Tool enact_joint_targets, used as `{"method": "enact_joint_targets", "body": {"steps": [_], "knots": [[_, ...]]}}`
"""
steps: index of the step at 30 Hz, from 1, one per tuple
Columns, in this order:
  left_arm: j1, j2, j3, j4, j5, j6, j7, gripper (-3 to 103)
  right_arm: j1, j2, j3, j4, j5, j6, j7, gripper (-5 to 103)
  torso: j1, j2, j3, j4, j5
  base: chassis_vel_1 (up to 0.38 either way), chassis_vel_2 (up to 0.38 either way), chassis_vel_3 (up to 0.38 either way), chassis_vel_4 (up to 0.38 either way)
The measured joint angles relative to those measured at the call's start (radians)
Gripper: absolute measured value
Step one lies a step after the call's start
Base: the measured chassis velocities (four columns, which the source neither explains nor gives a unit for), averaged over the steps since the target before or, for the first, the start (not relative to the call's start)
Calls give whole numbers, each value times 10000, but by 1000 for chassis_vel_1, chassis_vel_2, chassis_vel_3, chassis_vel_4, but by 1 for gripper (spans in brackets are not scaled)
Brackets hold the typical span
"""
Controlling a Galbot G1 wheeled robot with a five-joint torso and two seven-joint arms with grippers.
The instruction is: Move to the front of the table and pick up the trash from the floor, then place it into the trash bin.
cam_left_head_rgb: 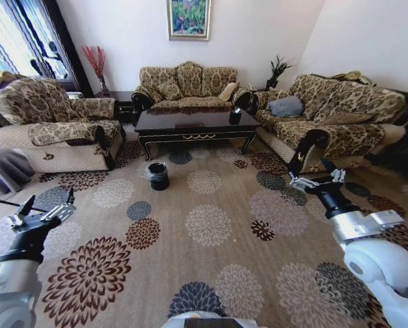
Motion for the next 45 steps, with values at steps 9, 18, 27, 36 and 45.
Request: {"method": "enact_joint_targets", "body": {"steps": [9, 18, 27, 36, 45], "knots": [[47, 15, 76, 0, 98, 0, 34, 100, -15, 12, -58, 22, 96, 86, 57, 100, 200, 442, 243, 0, 0, 0, 0, 0, 0], [76, -4, 163, 0, 250, 0, 61, 100, 6, 40, -164, -17, 18, 110, 40, 100, 386, 862, 476, 1, 0, 0, 0, 0, 0], [54, -28, 297, 0, 452, -10, 143, 100, 63, 64, -248, -78, -49, 128, 33, 100, 607, 1361, 754, 0, 0, 0, 0, 0, 0], [-9, -43, 496, 17, 558, -144, 26, 100, 17, 121, -219, -141, 101, 1053, 16, 100, 763, 1688, 922, 2, 1, 0, 0, 0, 0], [-48, -127, 600, 146, 863, -185, -34, 100, -68, 142, -141, 21, -237, 603, 272, 100, 768, 1689, 920, -1, 0, 0, 0, 0, 0]]}}
